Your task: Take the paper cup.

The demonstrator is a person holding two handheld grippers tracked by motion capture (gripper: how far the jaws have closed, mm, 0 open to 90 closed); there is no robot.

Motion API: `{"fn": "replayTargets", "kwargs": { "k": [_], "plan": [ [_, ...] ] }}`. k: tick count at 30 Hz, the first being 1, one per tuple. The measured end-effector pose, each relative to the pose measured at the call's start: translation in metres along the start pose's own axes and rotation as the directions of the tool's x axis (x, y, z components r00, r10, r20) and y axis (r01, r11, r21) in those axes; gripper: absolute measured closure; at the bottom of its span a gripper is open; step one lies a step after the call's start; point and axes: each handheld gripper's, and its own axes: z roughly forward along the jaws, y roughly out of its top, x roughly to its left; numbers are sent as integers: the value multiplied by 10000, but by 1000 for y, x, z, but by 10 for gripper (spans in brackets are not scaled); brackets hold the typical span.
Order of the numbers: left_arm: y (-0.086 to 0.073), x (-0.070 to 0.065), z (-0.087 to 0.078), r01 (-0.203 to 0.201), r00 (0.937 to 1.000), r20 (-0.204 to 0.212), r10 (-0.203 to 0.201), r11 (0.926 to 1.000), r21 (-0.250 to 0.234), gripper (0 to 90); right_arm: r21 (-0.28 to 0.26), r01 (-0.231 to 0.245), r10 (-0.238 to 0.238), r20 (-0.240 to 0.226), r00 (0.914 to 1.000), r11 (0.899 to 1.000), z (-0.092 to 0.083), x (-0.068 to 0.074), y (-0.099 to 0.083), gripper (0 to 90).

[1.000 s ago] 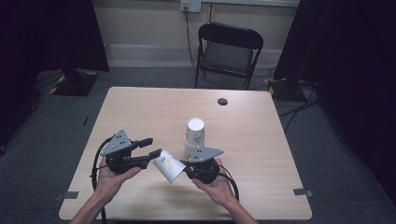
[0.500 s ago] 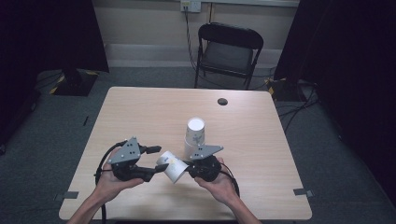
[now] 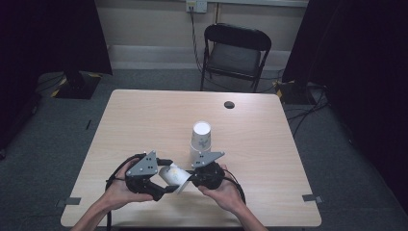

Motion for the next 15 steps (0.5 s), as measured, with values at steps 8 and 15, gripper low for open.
{"fn": "replayTargets", "kwargs": {
  "k": [8, 15],
  "plan": [
    [-3, 0, 2, -148, 9999, 60, 148, 9998, 110, 183, -164, -110, 109, -80, 9999, 9998, -3, -2, 1, 856],
    [-6, -3, 8, -322, 9991, 295, 306, 9980, 548, 202, -656, -454, 439, -249, 9987, 9968, -9, -6, 2, 881]
  ]
}}
